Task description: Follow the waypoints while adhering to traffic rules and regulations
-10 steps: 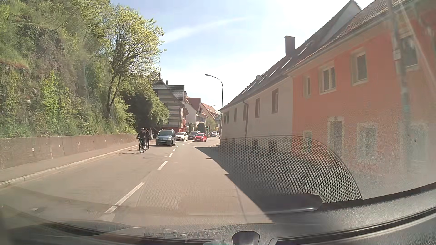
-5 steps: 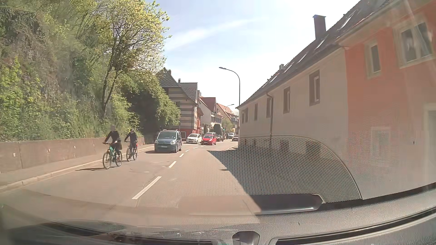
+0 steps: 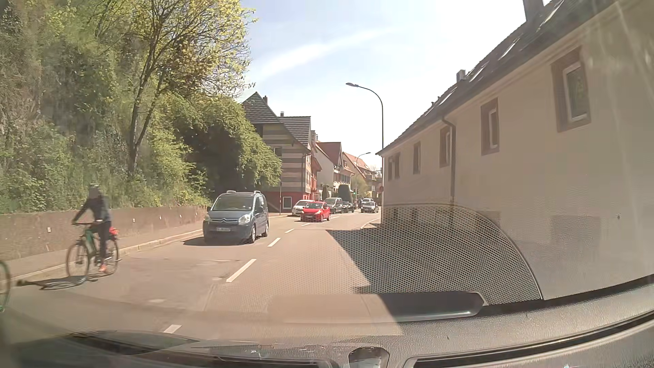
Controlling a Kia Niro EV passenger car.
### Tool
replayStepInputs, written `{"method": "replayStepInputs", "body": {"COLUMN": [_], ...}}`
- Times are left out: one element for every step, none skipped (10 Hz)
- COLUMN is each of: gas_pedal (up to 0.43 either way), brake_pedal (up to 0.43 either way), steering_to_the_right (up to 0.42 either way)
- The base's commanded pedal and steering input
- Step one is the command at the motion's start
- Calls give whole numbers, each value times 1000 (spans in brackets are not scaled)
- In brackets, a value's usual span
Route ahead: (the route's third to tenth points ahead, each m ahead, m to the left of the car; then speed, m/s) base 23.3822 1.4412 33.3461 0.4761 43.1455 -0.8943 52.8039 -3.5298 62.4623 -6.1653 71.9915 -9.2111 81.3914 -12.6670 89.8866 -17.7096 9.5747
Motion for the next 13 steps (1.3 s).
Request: {"method": "replayStepInputs", "body": {"gas_pedal": [39,39,39,39,39,39,39,39,39,39,39,39,39], "brake_pedal": [0,0,0,0,0,0,0,0,0,0,0,0,0], "steering_to_the_right": [-27,-26,-23,-15,-12,-8,-6,-5,-5,-2,0,2,5]}}
